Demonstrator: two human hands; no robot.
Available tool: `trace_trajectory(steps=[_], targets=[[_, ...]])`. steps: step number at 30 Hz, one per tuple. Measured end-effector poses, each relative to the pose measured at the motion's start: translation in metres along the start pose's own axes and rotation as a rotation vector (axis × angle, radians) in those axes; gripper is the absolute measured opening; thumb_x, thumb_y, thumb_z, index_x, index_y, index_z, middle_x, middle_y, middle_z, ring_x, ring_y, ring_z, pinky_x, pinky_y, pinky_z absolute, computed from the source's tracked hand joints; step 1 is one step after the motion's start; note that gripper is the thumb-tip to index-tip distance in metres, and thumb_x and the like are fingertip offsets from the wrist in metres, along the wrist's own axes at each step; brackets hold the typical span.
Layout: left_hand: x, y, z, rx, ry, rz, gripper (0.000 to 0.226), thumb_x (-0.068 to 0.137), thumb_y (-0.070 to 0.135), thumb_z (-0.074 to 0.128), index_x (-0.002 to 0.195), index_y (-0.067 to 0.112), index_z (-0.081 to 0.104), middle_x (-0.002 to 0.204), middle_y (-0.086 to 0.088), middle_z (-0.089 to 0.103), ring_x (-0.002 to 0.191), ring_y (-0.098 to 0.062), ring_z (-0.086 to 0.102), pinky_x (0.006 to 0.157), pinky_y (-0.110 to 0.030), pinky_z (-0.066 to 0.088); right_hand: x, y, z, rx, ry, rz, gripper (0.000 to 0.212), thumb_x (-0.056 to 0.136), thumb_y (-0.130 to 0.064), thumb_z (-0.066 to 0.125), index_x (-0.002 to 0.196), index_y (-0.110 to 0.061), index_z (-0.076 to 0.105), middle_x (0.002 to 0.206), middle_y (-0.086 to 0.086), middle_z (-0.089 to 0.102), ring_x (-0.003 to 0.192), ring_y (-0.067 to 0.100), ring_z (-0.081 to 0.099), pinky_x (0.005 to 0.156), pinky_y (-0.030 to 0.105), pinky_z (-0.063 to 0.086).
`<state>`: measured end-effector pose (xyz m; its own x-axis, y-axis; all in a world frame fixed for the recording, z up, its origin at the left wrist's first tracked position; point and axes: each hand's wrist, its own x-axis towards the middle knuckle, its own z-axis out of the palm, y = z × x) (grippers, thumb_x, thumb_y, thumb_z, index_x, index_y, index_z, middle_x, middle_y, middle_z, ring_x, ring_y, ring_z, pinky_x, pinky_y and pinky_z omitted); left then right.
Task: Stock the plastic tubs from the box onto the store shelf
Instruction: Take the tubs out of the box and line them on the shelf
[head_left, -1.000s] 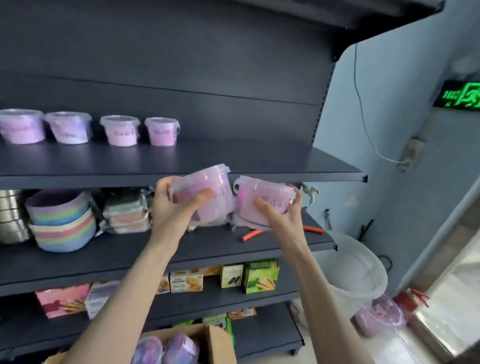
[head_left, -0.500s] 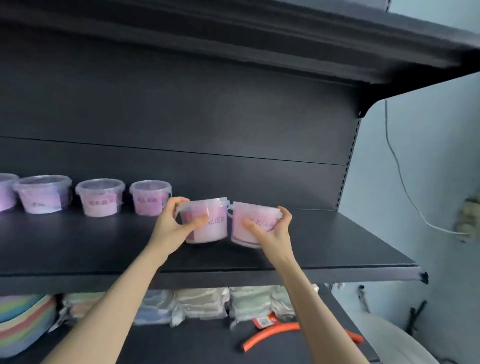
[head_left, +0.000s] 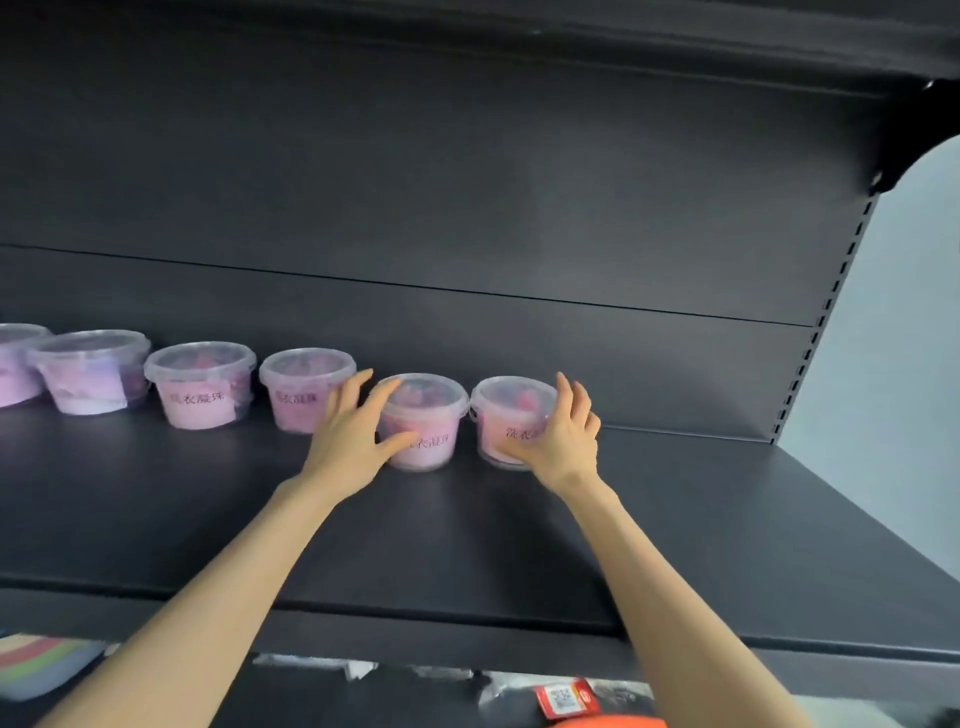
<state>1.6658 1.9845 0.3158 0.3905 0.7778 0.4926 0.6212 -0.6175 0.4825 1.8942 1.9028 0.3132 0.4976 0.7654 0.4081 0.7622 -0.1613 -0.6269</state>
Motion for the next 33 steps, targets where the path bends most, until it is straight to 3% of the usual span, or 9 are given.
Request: trace_trajectory(steps=[4, 8, 13, 16, 21, 23, 26, 30, 33], targets=[[0.010, 0.007, 0.010, 0.046, 0.053, 0.177, 0.046, 0.085, 0.019, 0.065, 0.128, 0.022, 0.051, 0.133, 0.003, 0.042, 0.124, -0.021, 0.033, 0.102, -0.035, 0.030, 0.011, 0.003, 0.005, -0.012, -0.012, -0.146, 0.061, 0.073, -0.030, 0.075, 0.126, -0.025, 0.044, 0.134, -0.002, 0.033, 0.122, 0.027, 0.025, 0.080, 0.031, 0.037], [0.018, 0.003, 0.020, 0.111, 0.065, 0.138, 0.050, 0.080, 0.022, 0.068, 0.126, 0.019, 0.047, 0.135, 0.003, 0.041, 0.125, -0.020, 0.034, 0.095, -0.031, 0.032, 0.022, 0.002, 0.011, -0.101, -0.030, -0.128, 0.053, 0.078, -0.034, 0.069, 0.125, -0.028, 0.045, 0.132, -0.006, 0.033, 0.121, 0.022, 0.020, 0.073, 0.032, 0.040], [0.023, 0.000, 0.027, 0.137, 0.128, 0.120, 0.047, 0.077, 0.023, 0.073, 0.116, 0.015, 0.048, 0.130, -0.003, 0.046, 0.123, -0.022, 0.036, 0.088, -0.031, 0.033, 0.025, 0.001, 0.020, -0.113, -0.010, -0.126, 0.052, 0.082, -0.032, 0.065, 0.129, -0.029, 0.043, 0.139, -0.004, 0.029, 0.128, 0.023, 0.015, 0.073, 0.035, 0.046], [0.022, 0.000, 0.028, 0.162, 0.126, 0.128, 0.047, 0.081, 0.022, 0.071, 0.120, 0.012, 0.048, 0.136, -0.005, 0.045, 0.135, -0.022, 0.027, 0.096, -0.036, 0.033, 0.024, 0.001, 0.020, -0.174, 0.002, -0.160, 0.054, 0.083, -0.032, 0.064, 0.132, -0.026, 0.042, 0.142, -0.001, 0.029, 0.128, 0.025, 0.016, 0.072, 0.035, 0.045], [0.012, 0.007, 0.019, 0.259, 0.018, 0.123, 0.053, 0.090, 0.020, 0.057, 0.138, 0.012, 0.037, 0.152, -0.008, 0.025, 0.143, -0.025, 0.013, 0.107, -0.041, 0.028, 0.017, -0.007, 0.008, -0.217, -0.067, -0.163, 0.057, 0.086, -0.029, 0.063, 0.138, -0.022, 0.040, 0.148, 0.001, 0.028, 0.132, 0.030, 0.019, 0.094, 0.038, 0.043], [0.002, 0.013, 0.007, 0.230, 0.021, 0.118, 0.051, 0.090, 0.020, 0.056, 0.138, 0.015, 0.037, 0.149, -0.006, 0.030, 0.133, -0.028, 0.031, 0.097, -0.041, 0.036, 0.007, -0.015, 0.000, -0.206, -0.073, -0.168, 0.054, 0.088, -0.027, 0.060, 0.137, -0.019, 0.041, 0.147, 0.001, 0.032, 0.129, 0.030, 0.025, 0.093, 0.039, 0.042], [-0.023, 0.025, -0.020, 0.173, 0.062, 0.132, 0.035, 0.092, 0.024, 0.053, 0.125, 0.018, 0.048, 0.127, 0.000, 0.052, 0.104, -0.026, 0.054, 0.069, -0.034, 0.043, -0.019, -0.034, -0.012, -0.178, -0.052, -0.177, 0.042, 0.091, -0.026, 0.055, 0.131, -0.013, 0.049, 0.136, 0.005, 0.045, 0.114, 0.031, 0.046, 0.080, 0.036, 0.043], [-0.076, 0.031, -0.066, 0.125, 0.168, 0.187, 0.019, 0.090, 0.024, 0.056, 0.107, 0.016, 0.060, 0.102, 0.002, 0.066, 0.088, -0.025, 0.062, 0.071, -0.044, 0.052, -0.082, -0.073, -0.022, -0.080, -0.002, -0.235, 0.028, 0.091, -0.024, 0.054, 0.117, -0.013, 0.059, 0.119, 0.006, 0.057, 0.096, 0.031, 0.056, 0.071, 0.034, 0.043], [-0.133, 0.021, -0.096, 0.075, 0.197, 0.245, 0.015, 0.088, 0.018, 0.060, 0.101, 0.014, 0.064, 0.091, 0.002, 0.069, 0.079, -0.021, 0.065, 0.068, -0.041, 0.054, -0.142, -0.101, -0.018, -0.052, 0.033, -0.269, 0.022, 0.091, -0.023, 0.055, 0.110, -0.014, 0.062, 0.108, 0.007, 0.063, 0.090, 0.030, 0.058, 0.071, 0.035, 0.045]])
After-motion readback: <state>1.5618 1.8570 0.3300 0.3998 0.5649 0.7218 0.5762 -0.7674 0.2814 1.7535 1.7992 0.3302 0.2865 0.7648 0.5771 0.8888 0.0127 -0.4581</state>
